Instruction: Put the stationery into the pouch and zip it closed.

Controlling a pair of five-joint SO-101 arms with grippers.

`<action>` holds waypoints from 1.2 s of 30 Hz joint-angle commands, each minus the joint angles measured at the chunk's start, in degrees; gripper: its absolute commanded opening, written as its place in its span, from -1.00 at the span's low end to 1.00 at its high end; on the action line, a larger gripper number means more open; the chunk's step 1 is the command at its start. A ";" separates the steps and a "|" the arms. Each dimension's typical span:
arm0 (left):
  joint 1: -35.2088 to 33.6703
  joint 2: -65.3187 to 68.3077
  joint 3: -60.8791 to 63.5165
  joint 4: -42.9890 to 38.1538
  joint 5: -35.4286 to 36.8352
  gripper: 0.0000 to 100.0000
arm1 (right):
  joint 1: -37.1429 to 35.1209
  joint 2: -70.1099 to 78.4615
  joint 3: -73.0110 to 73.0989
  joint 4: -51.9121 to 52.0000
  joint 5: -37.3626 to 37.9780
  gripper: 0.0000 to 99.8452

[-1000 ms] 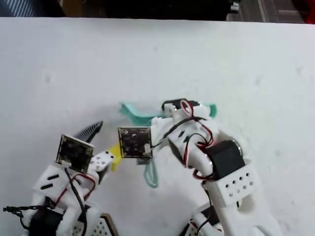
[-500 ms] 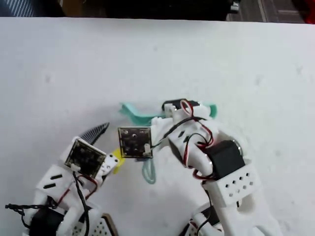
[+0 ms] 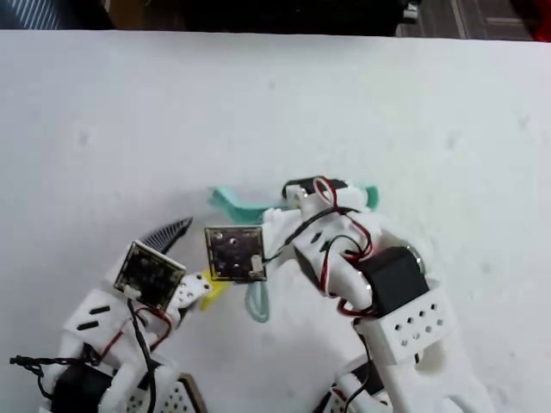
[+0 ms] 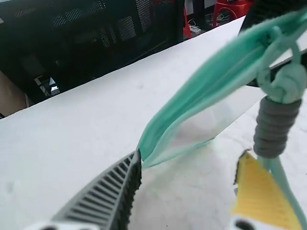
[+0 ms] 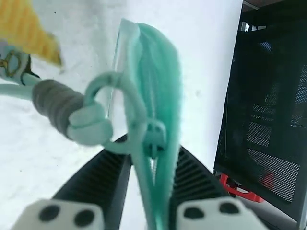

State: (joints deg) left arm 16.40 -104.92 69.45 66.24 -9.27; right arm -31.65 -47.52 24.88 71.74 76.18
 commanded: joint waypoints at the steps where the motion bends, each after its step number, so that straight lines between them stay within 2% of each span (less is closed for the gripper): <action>1: 0.84 0.13 -0.62 0.44 -0.44 -0.32 | -0.66 -1.10 -3.96 -0.31 0.18 -0.97; 10: 0.92 0.13 -0.70 1.32 -7.38 -0.33 | -0.75 -1.10 -6.15 0.92 0.18 -0.97; 17: 1.19 0.13 -3.52 4.22 -7.30 -0.32 | -2.15 -1.01 -5.80 1.36 4.04 -0.97; 19: 2.86 0.13 -4.57 6.15 -7.56 -0.32 | -2.15 -1.10 -5.80 1.36 4.13 -0.97; 23: 7.78 0.13 -5.45 9.58 -13.01 -0.32 | -2.33 -1.19 -6.15 4.26 4.57 -0.97; 27: 8.13 0.13 -5.45 9.93 -13.36 -0.33 | -3.56 -1.19 -6.15 7.25 4.75 -0.97; 31: 8.22 0.13 -5.45 10.46 -13.54 -0.32 | -3.65 -2.59 -6.15 9.10 9.32 -0.97; 36: 8.66 0.13 -5.54 11.34 -13.54 -0.32 | -3.38 -6.64 -6.07 9.89 10.55 -0.97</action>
State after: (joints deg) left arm 24.31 -105.01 67.08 77.32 -22.37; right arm -34.90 -50.77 22.51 81.49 85.85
